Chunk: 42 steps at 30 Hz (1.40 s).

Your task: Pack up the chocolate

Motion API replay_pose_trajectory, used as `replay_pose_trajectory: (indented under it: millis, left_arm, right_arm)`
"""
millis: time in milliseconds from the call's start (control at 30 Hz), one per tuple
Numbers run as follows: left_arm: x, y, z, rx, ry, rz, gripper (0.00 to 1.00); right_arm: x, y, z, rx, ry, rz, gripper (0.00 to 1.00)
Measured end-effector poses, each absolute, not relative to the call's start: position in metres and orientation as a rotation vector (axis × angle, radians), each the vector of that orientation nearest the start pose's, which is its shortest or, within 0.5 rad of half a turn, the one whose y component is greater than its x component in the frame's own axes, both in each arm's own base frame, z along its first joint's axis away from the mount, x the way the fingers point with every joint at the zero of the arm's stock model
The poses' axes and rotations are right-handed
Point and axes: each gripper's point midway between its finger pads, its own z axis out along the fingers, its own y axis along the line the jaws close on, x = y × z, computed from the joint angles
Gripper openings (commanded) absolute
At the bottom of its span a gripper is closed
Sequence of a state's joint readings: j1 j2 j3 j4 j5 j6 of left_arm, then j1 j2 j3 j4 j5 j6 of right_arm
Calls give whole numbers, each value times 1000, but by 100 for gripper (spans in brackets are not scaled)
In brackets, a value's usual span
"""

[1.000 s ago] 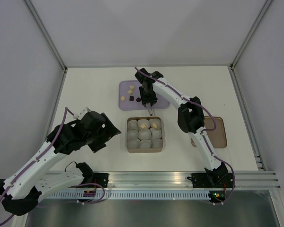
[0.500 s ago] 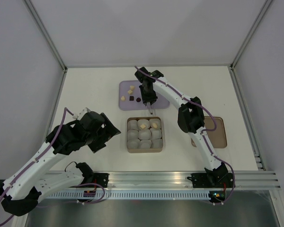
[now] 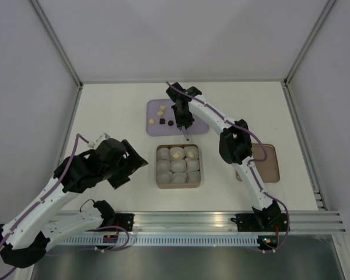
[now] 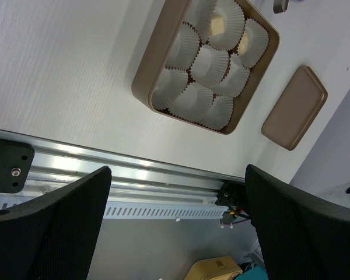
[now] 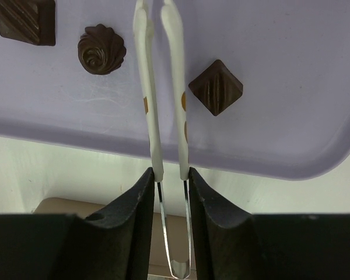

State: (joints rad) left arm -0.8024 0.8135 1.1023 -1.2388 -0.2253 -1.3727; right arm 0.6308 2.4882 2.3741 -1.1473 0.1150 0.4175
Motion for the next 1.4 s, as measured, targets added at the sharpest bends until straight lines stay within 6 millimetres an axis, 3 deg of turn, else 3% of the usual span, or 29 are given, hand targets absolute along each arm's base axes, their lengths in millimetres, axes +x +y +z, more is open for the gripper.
replay_pose_trajectory:
  millis: [333,567,833,1067,1400]
  left_arm:
    - [137,-142,221,-820,2463,-601,99]
    - [137,-142,221,-820,2463,-601,100]
    - [137,-142,221,-821,2463,-601,100]
    - [137,-142,221,-821,2463,-599,100]
    - [139,-144,217,-823,2476,-572,100]
  right_arm:
    - [437,308,63,-259,2742,97,43]
    - [465,320,72,-210,2650,172,47]
    - [495,332,51,-146,2591,220,49]
    - [499,329,40,-135,2599,204,50]
    - [499,327,39,-147,2598,192,39]
